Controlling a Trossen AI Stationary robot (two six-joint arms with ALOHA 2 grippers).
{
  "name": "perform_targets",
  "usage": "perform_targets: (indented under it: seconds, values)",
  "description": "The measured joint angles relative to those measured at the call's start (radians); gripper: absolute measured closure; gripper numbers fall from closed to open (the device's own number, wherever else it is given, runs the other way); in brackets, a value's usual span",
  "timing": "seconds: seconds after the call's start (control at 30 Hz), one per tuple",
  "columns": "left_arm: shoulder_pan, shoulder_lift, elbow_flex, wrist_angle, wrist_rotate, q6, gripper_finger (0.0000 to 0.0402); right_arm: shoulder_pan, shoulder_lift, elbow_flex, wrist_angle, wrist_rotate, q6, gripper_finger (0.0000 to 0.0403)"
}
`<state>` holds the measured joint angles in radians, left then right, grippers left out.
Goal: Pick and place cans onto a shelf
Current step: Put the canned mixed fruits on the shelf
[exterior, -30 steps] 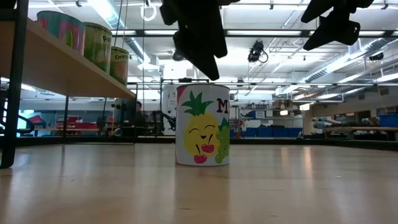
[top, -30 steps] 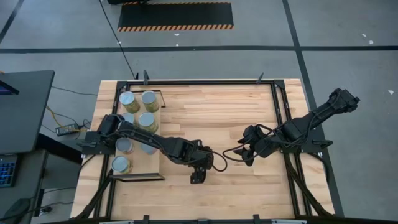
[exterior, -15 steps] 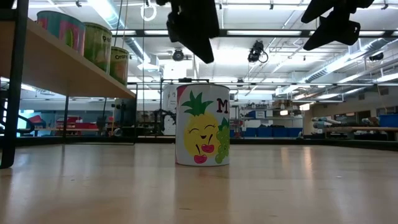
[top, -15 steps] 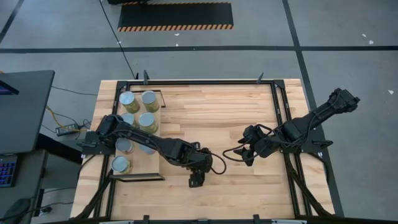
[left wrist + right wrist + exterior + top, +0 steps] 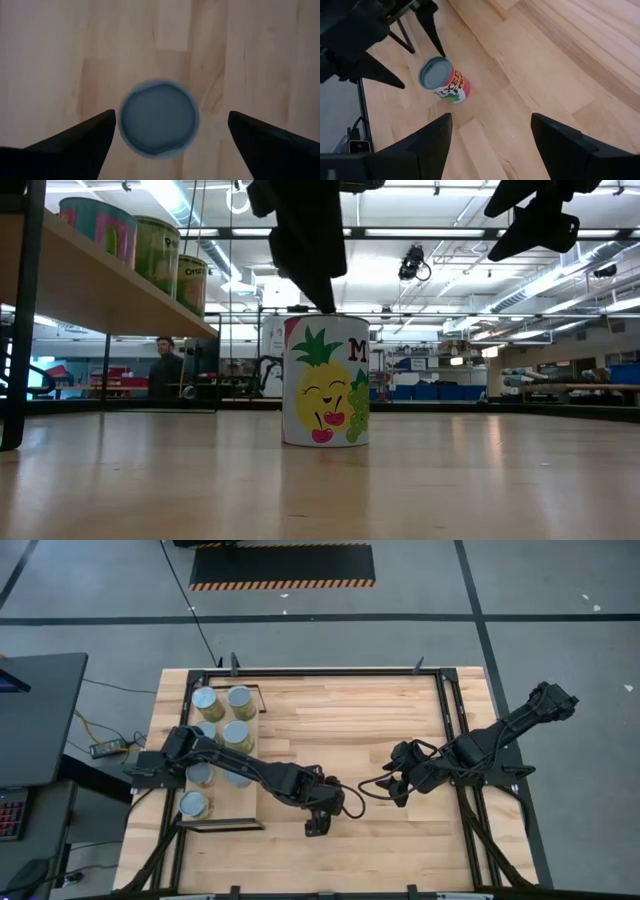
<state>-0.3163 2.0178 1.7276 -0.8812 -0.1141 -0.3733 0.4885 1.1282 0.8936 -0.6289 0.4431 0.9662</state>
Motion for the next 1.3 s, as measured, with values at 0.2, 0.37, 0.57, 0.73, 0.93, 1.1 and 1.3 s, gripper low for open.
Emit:
perform_targets:
  seconds: [0.2, 0.37, 0.57, 0.73, 0.93, 1.1, 1.3]
  values:
    - [0.012, 0.028, 0.0, 0.01, -0.038, 0.004, 0.0006, 0.0, 0.0, 0.0, 0.0, 0.0, 0.0, 0.0125]
    - [0.012, 0.056, -0.001, 0.014, -0.032, 0.043, 0.0005, 0.0, -0.001, 0.0, 0.007, 0.0, -0.013, 0.0125]
    - [0.012, 0.079, 0.0, 0.042, -0.015, 0.047, 0.0006, 0.0, -0.001, 0.001, 0.014, 0.0, -0.027, 0.0125]
    - [0.012, 0.094, 0.002, 0.044, -0.017, 0.085, 0.0026, 0.0, -0.001, 0.001, 0.015, 0.0, -0.027, 0.0125]
    - [0.01, 0.11, 0.001, 0.053, 0.011, 0.142, 0.0106, -0.003, -0.001, 0.001, 0.031, -0.028, -0.027, 0.0125]
    - [0.011, 0.086, 0.029, -0.012, 0.014, 0.086, 0.0117, -0.003, -0.001, 0.001, 0.03, -0.052, -0.069, 0.0125]
    - [-0.011, 0.052, 0.266, -0.298, 0.01, 0.038, 0.0117, -0.003, -0.001, 0.001, 0.03, -0.053, -0.101, 0.0125]
